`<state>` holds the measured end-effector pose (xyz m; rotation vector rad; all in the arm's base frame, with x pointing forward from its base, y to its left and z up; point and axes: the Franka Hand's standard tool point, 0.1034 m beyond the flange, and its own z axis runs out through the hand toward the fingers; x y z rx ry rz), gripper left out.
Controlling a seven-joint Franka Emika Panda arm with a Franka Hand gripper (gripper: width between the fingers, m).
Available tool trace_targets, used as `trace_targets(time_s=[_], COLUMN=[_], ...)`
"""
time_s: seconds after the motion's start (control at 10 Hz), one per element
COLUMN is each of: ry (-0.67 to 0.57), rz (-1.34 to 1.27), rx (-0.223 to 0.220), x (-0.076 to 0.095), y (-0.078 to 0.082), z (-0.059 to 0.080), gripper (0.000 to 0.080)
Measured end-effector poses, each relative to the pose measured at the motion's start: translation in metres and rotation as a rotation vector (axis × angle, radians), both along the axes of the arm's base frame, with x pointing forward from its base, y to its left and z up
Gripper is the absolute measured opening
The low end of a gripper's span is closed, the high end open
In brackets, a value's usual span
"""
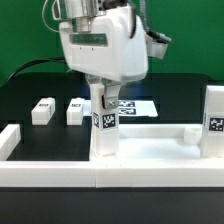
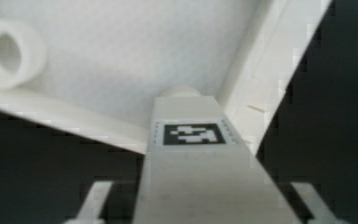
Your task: Assemble desk
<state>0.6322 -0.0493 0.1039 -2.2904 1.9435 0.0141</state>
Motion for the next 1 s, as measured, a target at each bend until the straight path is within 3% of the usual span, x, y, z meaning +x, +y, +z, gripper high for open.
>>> trace_targets(time_s=[0.2,0.4,0.6,0.8,1.0], ry=[0.028,0.034,0.018,-0.027,-0.062], rz=[-0.291,-0.499,-0.362,0.026,0.145], rx=[0.047,0.058,0.041,0.007,-0.021], x=[0.002,0.0038,0.0038,0.0042,0.0032], y=[0.0036,0.0046,0.0036,0.0019,0.0044], z=[-0.0011,-0.0014,-0.0014,-0.0009,-0.0029], gripper=[0.029,0.029,0.0323,0.0592,0.0633])
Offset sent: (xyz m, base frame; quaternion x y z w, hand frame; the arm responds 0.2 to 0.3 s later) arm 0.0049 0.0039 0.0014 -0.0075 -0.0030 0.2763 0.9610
